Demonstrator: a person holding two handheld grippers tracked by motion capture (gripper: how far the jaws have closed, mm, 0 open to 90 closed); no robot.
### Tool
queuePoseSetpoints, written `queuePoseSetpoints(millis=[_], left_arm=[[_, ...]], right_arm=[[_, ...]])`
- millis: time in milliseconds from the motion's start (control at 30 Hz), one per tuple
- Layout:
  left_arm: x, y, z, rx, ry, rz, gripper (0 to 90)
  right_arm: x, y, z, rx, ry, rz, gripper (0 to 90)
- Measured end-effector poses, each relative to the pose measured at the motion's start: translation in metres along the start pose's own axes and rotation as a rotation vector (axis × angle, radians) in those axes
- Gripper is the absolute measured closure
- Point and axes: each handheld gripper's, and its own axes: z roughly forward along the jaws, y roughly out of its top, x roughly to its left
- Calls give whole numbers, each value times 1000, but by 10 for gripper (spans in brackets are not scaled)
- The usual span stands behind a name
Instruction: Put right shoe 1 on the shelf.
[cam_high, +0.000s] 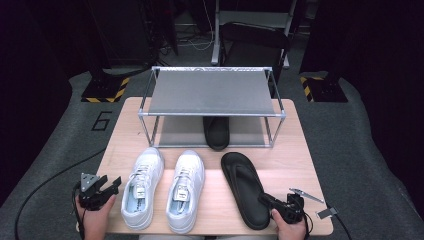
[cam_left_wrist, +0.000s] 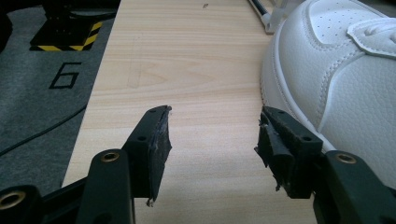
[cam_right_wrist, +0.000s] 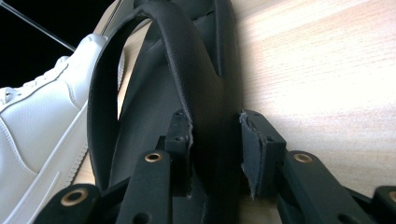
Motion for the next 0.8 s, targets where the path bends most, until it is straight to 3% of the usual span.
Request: queuePoseSetpoints(millis=[133, 167, 333, 633, 800], left_arm=[[1, 0, -1, 5, 1, 8, 432], [1, 0, -1, 5, 1, 9, 432], [0, 0, 0, -1, 1, 3, 431], [-1, -1, 1, -15, 6, 0, 432], [-1, 0, 0, 12, 0, 10, 432]], right_arm=[[2, 0, -1, 2, -3, 11, 654], [1, 0, -1, -5, -1, -11, 654], [3, -1, -5, -7, 0, 12, 655], [3, 5, -13, -58, -10, 6, 654], [4, 12, -14, -76, -22, 14, 654]])
